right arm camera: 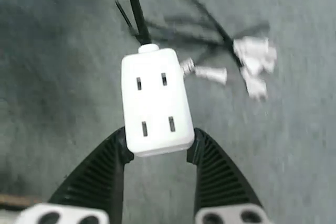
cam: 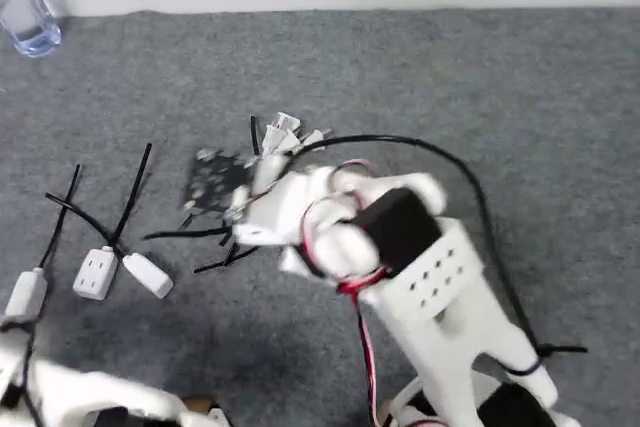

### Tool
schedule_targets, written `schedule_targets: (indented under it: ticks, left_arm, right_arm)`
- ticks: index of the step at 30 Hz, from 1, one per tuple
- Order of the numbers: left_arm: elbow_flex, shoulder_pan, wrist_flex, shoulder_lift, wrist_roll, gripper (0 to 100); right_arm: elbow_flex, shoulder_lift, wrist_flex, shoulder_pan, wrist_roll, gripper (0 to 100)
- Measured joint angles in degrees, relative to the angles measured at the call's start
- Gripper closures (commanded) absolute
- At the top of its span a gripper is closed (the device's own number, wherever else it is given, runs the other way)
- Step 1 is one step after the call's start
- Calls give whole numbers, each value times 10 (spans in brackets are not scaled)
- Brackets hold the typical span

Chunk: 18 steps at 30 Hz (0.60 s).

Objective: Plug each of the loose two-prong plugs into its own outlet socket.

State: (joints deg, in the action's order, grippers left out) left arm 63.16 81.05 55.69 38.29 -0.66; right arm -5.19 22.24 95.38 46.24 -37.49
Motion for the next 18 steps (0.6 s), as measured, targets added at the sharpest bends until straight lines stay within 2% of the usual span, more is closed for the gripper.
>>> schedule_targets:
  ticks: [3,6,10,18]
  left_arm:
    - [0,84,1,0,55,684]
    - [11,134,0,0,96,684]
    - [50,153,-36,0,116,684]
    - [54,171,-57,0,118,684]
  right_arm:
    - [1,-54,-42,37,9,991]
    - [-5,-141,-84,71,11,991]
    - [-87,-295,-94,111,22,991]
    - [-352,-535,-28,118,12,991]
